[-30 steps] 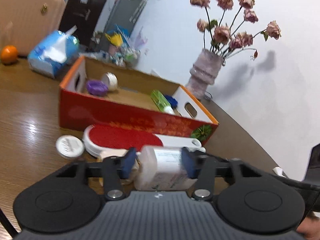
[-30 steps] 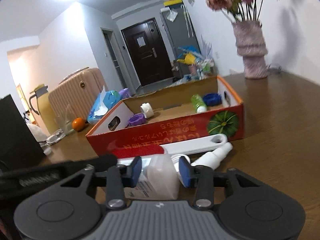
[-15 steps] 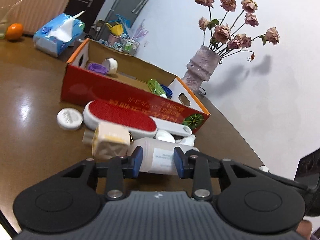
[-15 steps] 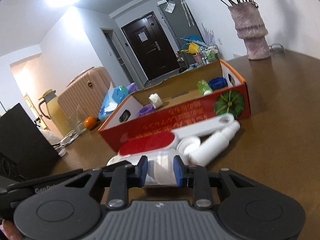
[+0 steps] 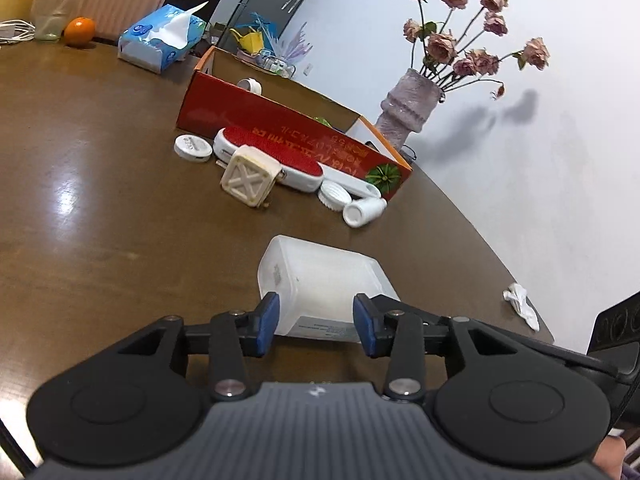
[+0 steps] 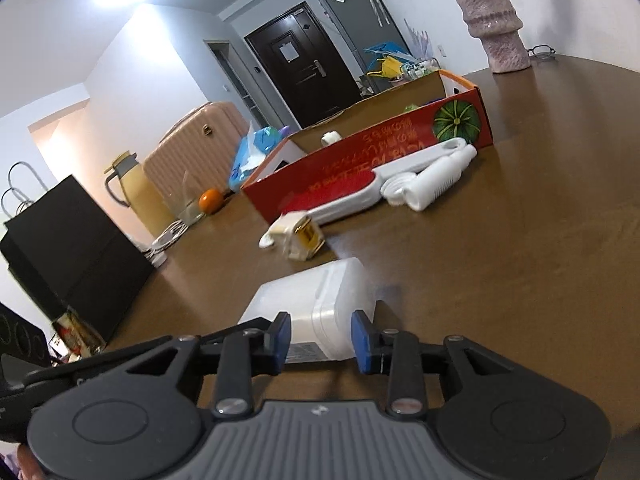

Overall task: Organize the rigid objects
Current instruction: 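Grasp the large white plastic bottle with both grippers and lift it, then carry the white plastic bottle over the cardboard box and lower it inside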

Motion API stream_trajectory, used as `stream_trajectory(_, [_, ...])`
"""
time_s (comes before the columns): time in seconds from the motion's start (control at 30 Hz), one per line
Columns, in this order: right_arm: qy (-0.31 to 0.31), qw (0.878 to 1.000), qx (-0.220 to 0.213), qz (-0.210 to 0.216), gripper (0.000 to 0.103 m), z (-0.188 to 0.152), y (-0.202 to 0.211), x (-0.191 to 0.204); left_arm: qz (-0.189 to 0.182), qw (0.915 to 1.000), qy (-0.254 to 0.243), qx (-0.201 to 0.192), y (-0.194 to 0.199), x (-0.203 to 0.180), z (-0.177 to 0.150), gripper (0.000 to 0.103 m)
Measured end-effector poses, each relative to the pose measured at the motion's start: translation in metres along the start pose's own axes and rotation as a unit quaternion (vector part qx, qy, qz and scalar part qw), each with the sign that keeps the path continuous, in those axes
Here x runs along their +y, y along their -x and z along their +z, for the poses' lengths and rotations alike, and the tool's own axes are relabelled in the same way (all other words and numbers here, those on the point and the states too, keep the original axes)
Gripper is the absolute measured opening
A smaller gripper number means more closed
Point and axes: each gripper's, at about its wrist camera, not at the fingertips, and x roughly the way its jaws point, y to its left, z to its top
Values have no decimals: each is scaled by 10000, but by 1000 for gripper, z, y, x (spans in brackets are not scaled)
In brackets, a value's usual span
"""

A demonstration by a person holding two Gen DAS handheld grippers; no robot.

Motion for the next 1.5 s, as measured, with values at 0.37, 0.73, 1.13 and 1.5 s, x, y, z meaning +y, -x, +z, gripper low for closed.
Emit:
stream_trajectory(0.37, [-268, 9996, -13, 62, 37, -13, 15, -3, -150, 9997, 163, 28, 12, 5, -9, 56])
stream_trajectory(0.73, [-474, 9989, -45, -7, 60, -2, -8, -14, -140, 9993, 339, 120, -8, 22, 4, 77])
stream_trajectory(1.13, [-1461, 9875, 215, 560, 49, 2, -25, -37, -693, 9946, 750, 159, -14, 32, 2, 53])
stream_trajectory(1.5, [-1183, 9921, 94, 416, 46, -1, -5, -21, -705, 9950, 706, 19, 4, 25, -5, 43])
